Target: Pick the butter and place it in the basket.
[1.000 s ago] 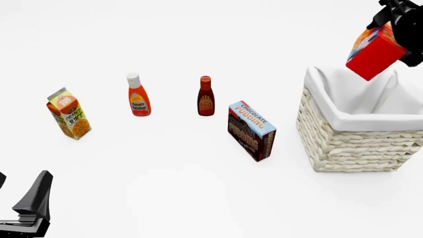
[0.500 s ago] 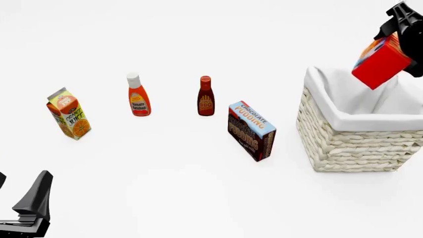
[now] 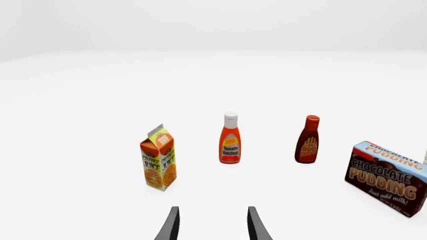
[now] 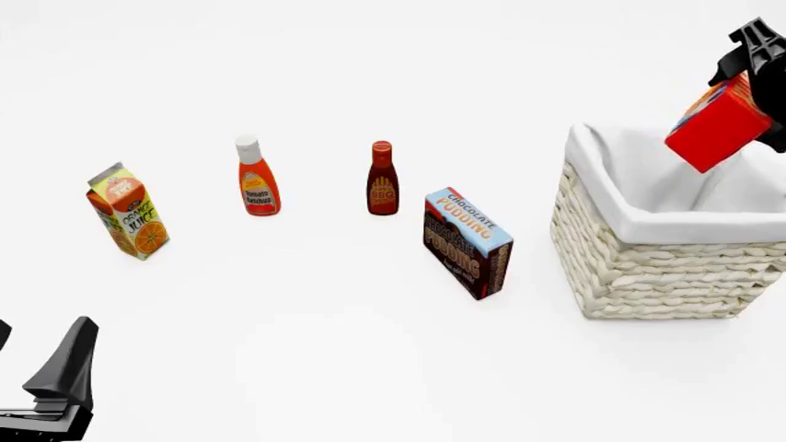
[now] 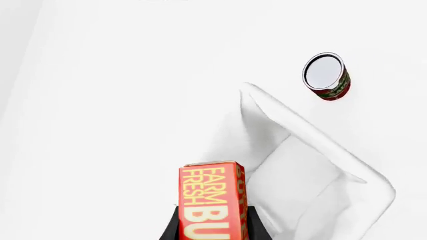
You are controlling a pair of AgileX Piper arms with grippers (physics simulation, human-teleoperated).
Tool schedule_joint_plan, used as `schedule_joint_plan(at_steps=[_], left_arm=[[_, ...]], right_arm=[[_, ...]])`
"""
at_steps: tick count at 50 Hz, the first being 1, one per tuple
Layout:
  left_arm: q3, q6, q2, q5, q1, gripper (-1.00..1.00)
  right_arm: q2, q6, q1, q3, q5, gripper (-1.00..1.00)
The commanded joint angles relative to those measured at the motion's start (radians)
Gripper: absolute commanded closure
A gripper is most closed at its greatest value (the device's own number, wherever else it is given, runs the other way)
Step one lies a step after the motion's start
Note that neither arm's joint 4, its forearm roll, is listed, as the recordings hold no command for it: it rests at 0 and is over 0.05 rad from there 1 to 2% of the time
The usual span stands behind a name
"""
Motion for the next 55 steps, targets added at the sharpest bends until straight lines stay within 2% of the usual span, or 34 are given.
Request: schedule_joint_plan(at_steps=[1, 55], left_arm=[[0.0, 0.0, 0.0, 0.0, 0.0, -1.0], [0.0, 0.0, 0.0, 0.0, 0.0, -1.0]], right_arm=[[0.024, 0.015, -0.02, -0.026, -0.006, 1.0], [0.124, 0.028, -0.055, -0.072, -0.016, 1.0]])
